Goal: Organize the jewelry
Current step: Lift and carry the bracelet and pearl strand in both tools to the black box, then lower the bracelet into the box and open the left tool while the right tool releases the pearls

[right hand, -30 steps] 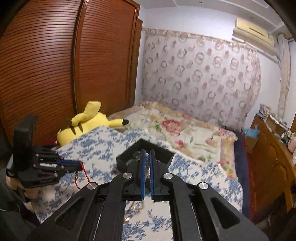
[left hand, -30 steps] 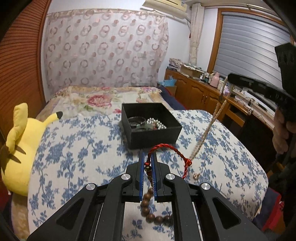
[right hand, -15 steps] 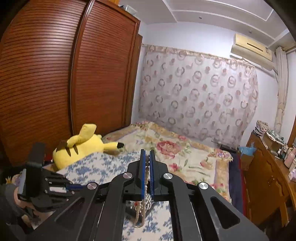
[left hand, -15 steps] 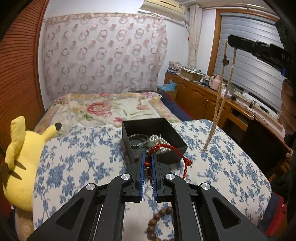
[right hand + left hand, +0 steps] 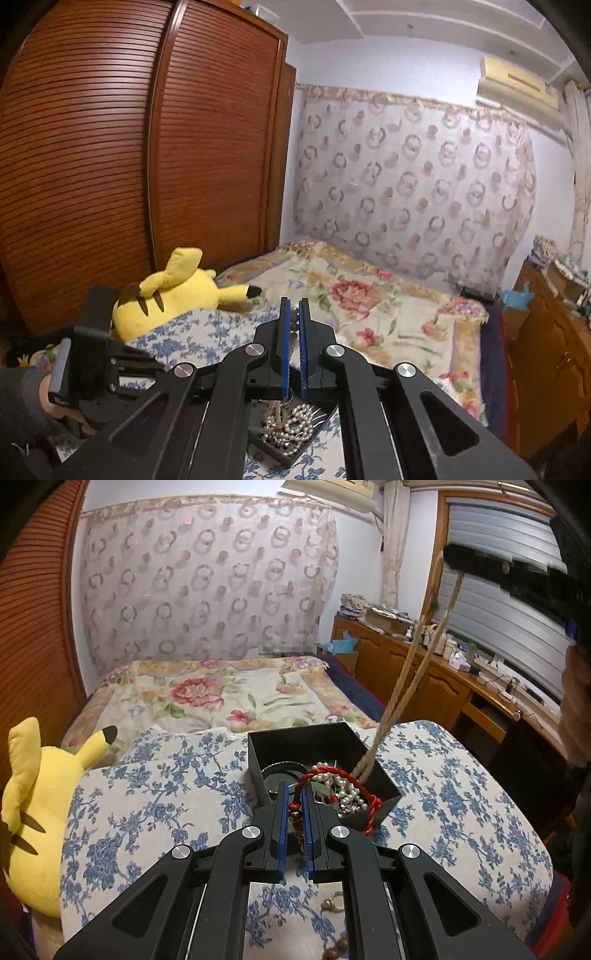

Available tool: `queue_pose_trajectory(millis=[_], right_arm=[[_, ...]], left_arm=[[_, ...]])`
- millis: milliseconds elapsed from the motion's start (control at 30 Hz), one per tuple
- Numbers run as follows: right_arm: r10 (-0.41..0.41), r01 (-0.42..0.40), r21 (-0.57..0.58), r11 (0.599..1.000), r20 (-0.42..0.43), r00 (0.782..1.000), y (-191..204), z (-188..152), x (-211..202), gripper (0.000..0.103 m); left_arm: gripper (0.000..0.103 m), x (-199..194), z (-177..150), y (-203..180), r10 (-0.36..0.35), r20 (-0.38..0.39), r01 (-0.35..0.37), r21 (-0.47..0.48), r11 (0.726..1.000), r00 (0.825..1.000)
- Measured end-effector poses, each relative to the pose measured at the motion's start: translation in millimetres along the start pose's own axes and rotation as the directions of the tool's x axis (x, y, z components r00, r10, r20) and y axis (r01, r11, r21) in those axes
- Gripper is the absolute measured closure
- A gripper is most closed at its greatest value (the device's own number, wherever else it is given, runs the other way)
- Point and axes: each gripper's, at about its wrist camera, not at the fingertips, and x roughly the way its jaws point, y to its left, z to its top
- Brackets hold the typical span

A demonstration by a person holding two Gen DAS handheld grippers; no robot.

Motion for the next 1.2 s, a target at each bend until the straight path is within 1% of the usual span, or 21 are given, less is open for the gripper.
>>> queue_pose_trajectory(millis=[167, 200, 367, 567, 767, 800, 833, 867, 900, 933, 1200], right_arm=[[0.043, -0.04, 0.037, 0.999, -0.082, 0.996, -3, -30, 33, 0.098], [0.055, -0.05, 0.046, 0.998, -0.113, 0.992, -4, -40, 43, 0.098], [0.074, -0.062, 0.069, 0.996, -0.198, 0.977, -8, -71, 74, 0.098], [0.105, -0.083, 0.102, 0.991, -0.236, 0.966, -12, -92, 87, 0.098], [0.119, -0.092, 0.111, 0.99, -0.259, 0.958, -14, -102, 93, 0.097], [0.117, -0.091, 0.112, 0.99, -0.262, 0.958, -14, -104, 94, 0.094], [0.114, -0.087, 0.112, 0.99, -0.264, 0.958, -15, -105, 94, 0.082], [0.109, -0.082, 0.112, 0.99, -0.265, 0.958, -17, -106, 94, 0.073], [0.101, -0.072, 0.116, 0.991, -0.26, 0.96, -19, -107, 93, 0.059], [0.101, -0.072, 0.122, 0.99, -0.254, 0.962, -20, -107, 92, 0.058], [0.089, -0.054, 0.14, 0.989, -0.256, 0.963, -29, -113, 92, 0.057]], left_arm=[[0.097, 18, 6, 4, 0.006, -0.023, -0.006, -0.003, 1.0, 1.0], [0.097, 20, 6, 4, 0.007, -0.026, -0.007, -0.003, 1.0, 1.0], [0.097, 34, 14, 2, 0.01, -0.042, -0.009, 0.011, 1.0, 0.999], [0.097, 49, 21, 0, 0.016, -0.059, -0.014, 0.023, 1.0, 0.998], [0.097, 62, 22, 0, 0.014, -0.079, -0.012, 0.025, 1.0, 0.997], [0.097, 64, 22, 0, 0.013, -0.083, -0.011, 0.025, 1.0, 0.996], [0.097, 66, 21, 0, 0.012, -0.086, -0.01, 0.025, 1.0, 0.996], [0.097, 68, 21, 0, 0.013, -0.089, -0.01, 0.026, 1.0, 0.996], [0.097, 70, 22, 0, 0.014, -0.093, -0.011, 0.027, 1.0, 0.996], [0.097, 71, 22, 0, 0.014, -0.095, -0.011, 0.027, 1.0, 0.995], [0.097, 77, 23, -1, 0.02, -0.096, -0.017, 0.033, 0.999, 0.995]])
